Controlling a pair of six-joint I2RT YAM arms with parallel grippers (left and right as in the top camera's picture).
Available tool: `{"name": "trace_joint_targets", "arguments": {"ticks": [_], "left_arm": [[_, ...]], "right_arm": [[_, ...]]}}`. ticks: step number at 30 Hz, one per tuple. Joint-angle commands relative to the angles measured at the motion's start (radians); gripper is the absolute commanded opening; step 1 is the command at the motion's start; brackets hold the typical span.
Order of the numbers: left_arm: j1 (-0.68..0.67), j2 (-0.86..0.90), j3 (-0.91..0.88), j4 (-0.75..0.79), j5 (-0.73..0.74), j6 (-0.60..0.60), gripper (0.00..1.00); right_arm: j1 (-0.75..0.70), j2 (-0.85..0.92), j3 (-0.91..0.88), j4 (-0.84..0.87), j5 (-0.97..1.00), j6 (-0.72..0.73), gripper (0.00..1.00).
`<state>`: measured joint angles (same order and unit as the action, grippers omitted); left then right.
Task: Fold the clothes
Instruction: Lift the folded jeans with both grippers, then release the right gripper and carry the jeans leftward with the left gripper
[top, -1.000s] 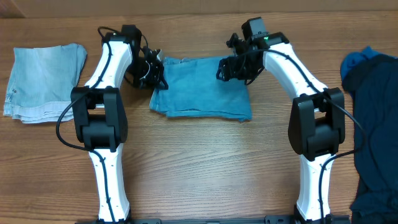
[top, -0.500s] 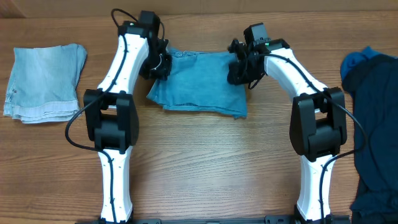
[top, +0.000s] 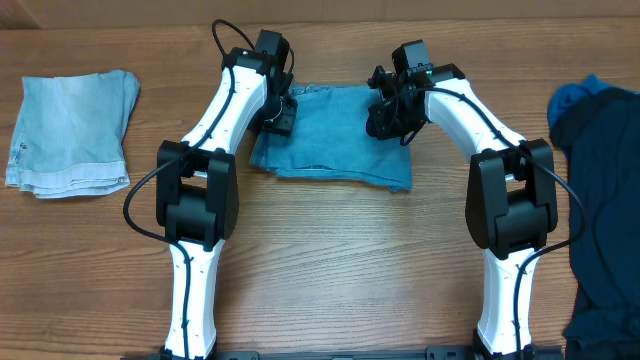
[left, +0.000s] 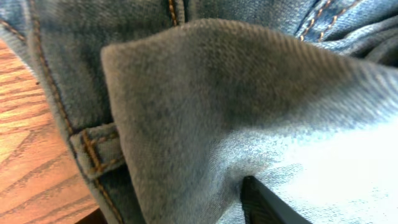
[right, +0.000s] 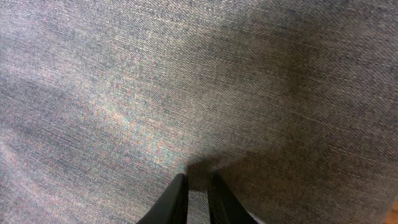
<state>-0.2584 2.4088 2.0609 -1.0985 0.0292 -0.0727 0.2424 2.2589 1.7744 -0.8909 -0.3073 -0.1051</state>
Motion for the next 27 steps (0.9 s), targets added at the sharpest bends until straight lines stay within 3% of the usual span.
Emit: {"name": "trace_joint_targets", "arguments": {"ticks": [1,3,4,5,6,9,10,17,22,27], "left_arm": [[-0.015,0.010,-0.059,0.032,0.077,0.024,0.58],[-0.015,0.010,-0.063,0.037,0.092,0.025,0.59],[-0.015,0.010,-0.063,0.038,0.105,0.024,0.50],[-0.015,0.010,-0.063,0.038,0.126,0.025,0.31],[-0.015,0.010,-0.063,0.038,0.145,0.025,0.04],[-0.015,0.010,-0.058,0.029,0.182,0.025,0.04],[-0.010,0.010,-0.039,0.006,0.178,0.028,0.04],[0.029,-0.009,0.267,-0.167,0.178,-0.008,0.04],[0.076,-0.010,0.476,-0.199,0.174,-0.233,0.04],[0.138,-0.010,0.574,-0.171,0.174,-0.415,0.04]], "right_arm": [[-0.002,0.004,0.006,0.002,-0.001,-0.004,0.15],[-0.002,0.004,0.006,0.003,0.000,-0.004,0.15],[-0.002,0.004,0.006,0.003,0.000,-0.004,0.15],[-0.002,0.004,0.006,0.003,-0.001,-0.004,0.15],[-0.002,0.004,0.006,0.003,-0.001,-0.004,0.15],[-0.002,0.004,0.006,0.003,0.000,-0.004,0.15],[-0.002,0.004,0.006,0.003,0.000,-0.004,0.05],[-0.022,-0.155,0.143,-0.111,0.070,0.069,0.04],[-0.114,-0.272,0.145,-0.209,0.124,0.157,0.05],[-0.222,-0.276,0.145,-0.310,0.124,0.169,0.05]]}}
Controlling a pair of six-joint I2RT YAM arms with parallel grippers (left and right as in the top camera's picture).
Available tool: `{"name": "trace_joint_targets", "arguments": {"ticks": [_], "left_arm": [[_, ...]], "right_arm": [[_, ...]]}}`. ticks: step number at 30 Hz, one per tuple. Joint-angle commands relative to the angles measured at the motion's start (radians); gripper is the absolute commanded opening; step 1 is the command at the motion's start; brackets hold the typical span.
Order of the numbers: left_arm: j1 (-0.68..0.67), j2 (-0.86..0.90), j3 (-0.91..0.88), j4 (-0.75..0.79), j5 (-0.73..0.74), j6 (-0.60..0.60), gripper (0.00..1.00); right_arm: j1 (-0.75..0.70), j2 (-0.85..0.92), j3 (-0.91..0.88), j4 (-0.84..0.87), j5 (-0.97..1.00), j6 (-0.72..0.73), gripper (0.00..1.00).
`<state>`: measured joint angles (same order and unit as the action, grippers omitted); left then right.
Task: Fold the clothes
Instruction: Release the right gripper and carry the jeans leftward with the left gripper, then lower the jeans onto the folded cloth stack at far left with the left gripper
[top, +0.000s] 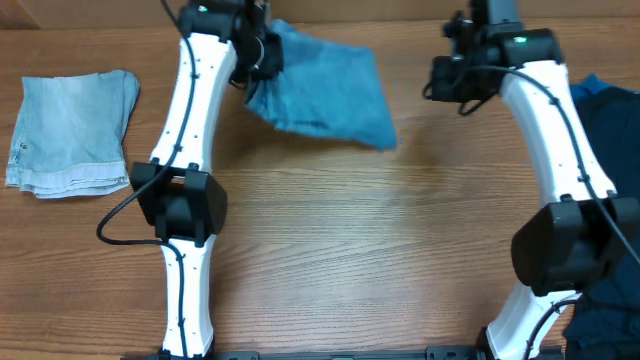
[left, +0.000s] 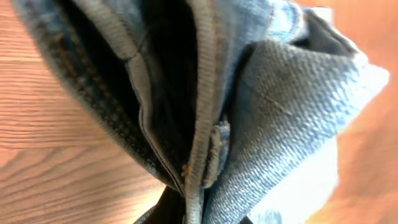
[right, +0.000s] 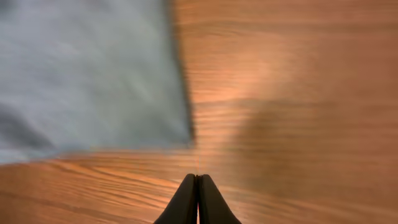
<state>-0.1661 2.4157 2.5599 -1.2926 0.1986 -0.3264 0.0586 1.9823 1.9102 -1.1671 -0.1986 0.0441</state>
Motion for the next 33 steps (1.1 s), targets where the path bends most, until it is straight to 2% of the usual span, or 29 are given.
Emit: {"name": "trace_joint_targets", "arguments": {"ticks": [1,3,16,21,28,33], "left_arm": [[0.059,-0.017,0.082,0.026,0.004,-0.184,0.04],[0.098,-0.019,0.098,0.039,0.007,-0.225,0.04],[0.293,-0.056,0.257,0.180,-0.015,-0.281,0.04],[0.360,-0.056,0.272,0.241,-0.015,-0.279,0.04],[0.457,-0.056,0.272,0.275,-0.010,-0.193,0.04],[0.554,-0.056,0.272,0.280,0.083,-0.193,0.04]], "right_arm": [[-0.050,0.000,0.009,-0.047,0.015,0.020,0.05],[-0.068,0.000,0.009,-0.070,0.015,0.020,0.05],[-0.071,0.002,0.008,-0.119,0.015,0.019,0.06],[-0.071,0.003,0.008,-0.123,0.015,0.019,0.06],[-0.071,0.004,0.008,-0.146,0.015,0.019,0.06],[-0.071,0.004,0.008,-0.155,0.015,0.019,0.06]]}}
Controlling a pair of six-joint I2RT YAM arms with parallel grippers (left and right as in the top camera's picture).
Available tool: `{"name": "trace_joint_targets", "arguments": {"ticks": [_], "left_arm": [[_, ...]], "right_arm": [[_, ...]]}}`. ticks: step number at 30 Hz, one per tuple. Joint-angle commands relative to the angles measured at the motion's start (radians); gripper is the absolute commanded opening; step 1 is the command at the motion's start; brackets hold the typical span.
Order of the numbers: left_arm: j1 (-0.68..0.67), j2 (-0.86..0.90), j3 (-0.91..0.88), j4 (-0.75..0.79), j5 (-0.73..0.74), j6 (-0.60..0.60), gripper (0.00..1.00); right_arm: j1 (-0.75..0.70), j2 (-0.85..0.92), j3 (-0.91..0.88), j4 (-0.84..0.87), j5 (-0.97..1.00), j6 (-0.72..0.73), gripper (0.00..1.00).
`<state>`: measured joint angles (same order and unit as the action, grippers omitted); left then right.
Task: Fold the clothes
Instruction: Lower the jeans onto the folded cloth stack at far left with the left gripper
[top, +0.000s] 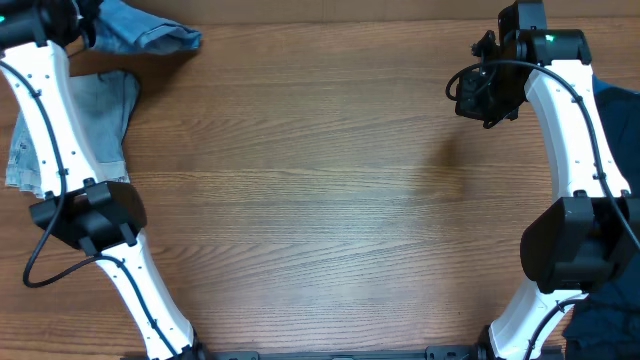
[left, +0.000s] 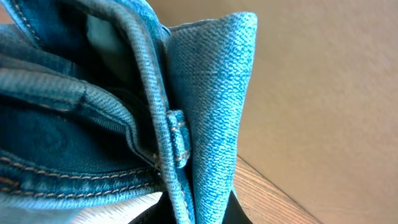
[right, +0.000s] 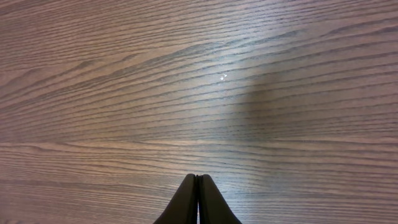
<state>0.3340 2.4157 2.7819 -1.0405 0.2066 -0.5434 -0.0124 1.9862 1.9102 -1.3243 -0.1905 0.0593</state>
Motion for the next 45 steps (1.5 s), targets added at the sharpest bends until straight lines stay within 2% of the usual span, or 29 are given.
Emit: {"name": "trace_joint_targets", "arguments": {"ticks": [1,6,15,23,31,45], "left_arm": [[0.074,-0.056,0.050,0.028,0.098,0.023,0.04],[0.157,-0.056,0.050,0.018,0.135,0.019,0.04],[0.218,-0.056,0.050,-0.045,0.130,-0.034,0.04],[0.227,-0.056,0.050,-0.184,-0.047,-0.036,0.04],[0.242,-0.056,0.050,-0.178,-0.061,0.058,0.04],[0.275,-0.056,0.048,-0.232,-0.061,0.088,0.04]], "right_arm": [[0.000,0.000,0.008,0.002,0.007,0.004,0.06],[0.000,0.000,0.008,0.001,0.006,0.004,0.06],[0.000,0.000,0.008,0.002,-0.021,0.005,0.06],[0.000,0.000,0.008,0.006,-0.020,0.005,0.06],[0.000,0.001,0.008,0.006,-0.020,0.005,0.06],[0.000,0.002,0.008,0.007,-0.020,0.005,0.06]]}}
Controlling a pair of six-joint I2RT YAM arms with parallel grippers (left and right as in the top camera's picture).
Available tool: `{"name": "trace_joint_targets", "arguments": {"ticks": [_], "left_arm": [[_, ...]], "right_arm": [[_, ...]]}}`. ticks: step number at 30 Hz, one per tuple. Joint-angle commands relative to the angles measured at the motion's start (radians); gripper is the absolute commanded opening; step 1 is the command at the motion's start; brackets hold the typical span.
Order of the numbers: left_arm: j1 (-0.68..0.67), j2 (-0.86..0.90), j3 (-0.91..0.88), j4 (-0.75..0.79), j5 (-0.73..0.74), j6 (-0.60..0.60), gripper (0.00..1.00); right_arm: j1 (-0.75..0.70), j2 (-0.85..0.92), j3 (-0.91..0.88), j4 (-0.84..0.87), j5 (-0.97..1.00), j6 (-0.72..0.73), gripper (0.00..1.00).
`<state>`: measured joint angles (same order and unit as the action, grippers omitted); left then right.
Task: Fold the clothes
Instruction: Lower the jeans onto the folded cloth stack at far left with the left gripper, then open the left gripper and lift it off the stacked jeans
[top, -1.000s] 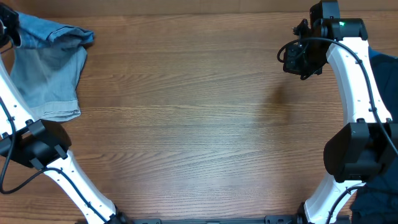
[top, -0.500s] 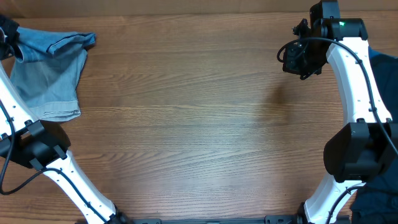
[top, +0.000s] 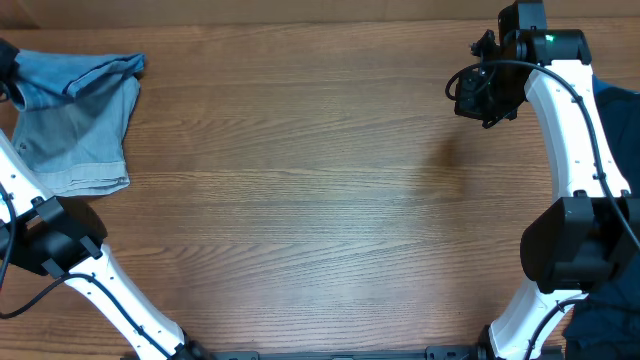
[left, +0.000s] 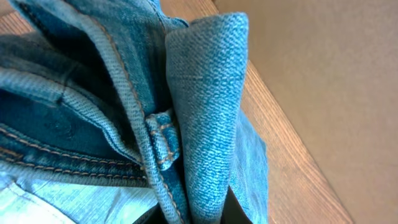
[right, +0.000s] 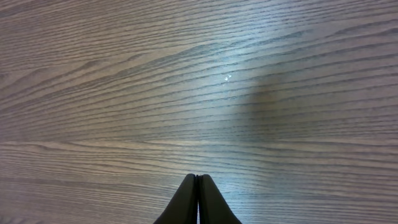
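Folded blue denim shorts (top: 80, 72) hang at the table's far left corner, bunched over the paler folded denim garment (top: 75, 140) lying there. My left gripper (left: 189, 214) is shut on their waistband, a belt loop (left: 163, 140) right at the jaws; in the overhead view it sits at the left edge, mostly cut off. My right gripper (top: 478, 92) is up at the far right, shut with nothing in it, over bare wood (right: 199, 93).
A dark navy garment (top: 605, 200) is heaped along the table's right edge, beside the right arm. A tan wall runs along the table's far edge.
My left gripper has carried the blue shorts further left and lower, from above the far edge to on top of the pale folded garment. The right arm has not moved.
Both grippers were shut on the folded blue shorts at the table's far middle. Then the right had let go and moved right, while the left held the shorts lifted. The left then had them at the far left, and now over the pale folded garment.
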<state>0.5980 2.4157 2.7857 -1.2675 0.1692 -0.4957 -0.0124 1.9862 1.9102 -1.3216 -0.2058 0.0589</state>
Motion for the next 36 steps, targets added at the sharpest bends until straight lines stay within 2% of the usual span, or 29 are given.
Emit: {"name": "trace_joint_targets", "arguments": {"ticks": [1,5,9,12,16,20,22,23,24,25,26,27,31,34,35,36], "left_arm": [[0.011,-0.056,0.044,-0.022,-0.028,0.039,0.04],[0.011,-0.056,0.044,-0.108,-0.121,0.016,0.04],[0.011,-0.052,0.042,-0.156,-0.129,0.017,0.04],[0.011,-0.048,0.005,-0.188,-0.161,0.017,0.10],[0.011,-0.048,-0.132,-0.202,-0.181,0.017,0.04],[0.014,-0.048,-0.200,-0.206,-0.194,0.016,0.04],[0.018,-0.049,-0.200,-0.229,-0.232,0.017,0.15],[0.023,-0.050,-0.200,-0.244,-0.254,0.017,0.33],[0.031,-0.050,-0.200,-0.259,-0.271,0.017,0.67],[0.040,-0.050,-0.200,-0.271,-0.276,0.017,0.86],[0.048,-0.050,-0.200,-0.281,-0.276,0.017,0.96],[0.056,-0.051,-0.198,-0.289,-0.275,0.017,1.00],[0.070,-0.054,-0.198,-0.299,-0.237,0.018,1.00],[0.062,-0.055,-0.198,-0.269,-0.171,0.048,0.90],[0.056,-0.054,-0.198,-0.239,-0.173,0.110,0.43],[0.050,-0.053,-0.201,-0.217,-0.180,0.161,0.04]], "right_arm": [[0.000,0.002,0.008,0.006,-0.005,0.005,0.06],[0.000,0.002,0.008,0.007,-0.005,0.005,0.06],[0.000,0.002,0.008,0.010,-0.005,0.005,0.07],[0.000,0.002,0.008,0.010,-0.005,0.005,0.07],[0.000,0.002,0.008,0.010,-0.005,0.005,0.08],[0.000,0.002,0.008,0.009,-0.005,0.005,0.08],[0.000,0.002,0.008,0.007,-0.005,0.005,0.09],[0.000,0.002,0.008,0.007,-0.005,0.005,0.09],[0.000,0.002,0.008,0.009,-0.005,0.005,0.09],[0.000,0.002,0.008,0.010,-0.005,0.005,0.10],[0.000,0.002,0.008,0.011,-0.005,0.005,0.11],[0.000,0.002,0.008,0.010,-0.005,0.005,0.12],[0.000,0.002,0.007,0.010,-0.005,0.005,0.12],[0.000,0.004,0.002,0.011,-0.005,0.005,0.13],[0.000,0.004,-0.010,0.011,-0.005,0.005,0.13],[0.000,0.004,-0.031,0.025,-0.005,0.005,0.13]]}}
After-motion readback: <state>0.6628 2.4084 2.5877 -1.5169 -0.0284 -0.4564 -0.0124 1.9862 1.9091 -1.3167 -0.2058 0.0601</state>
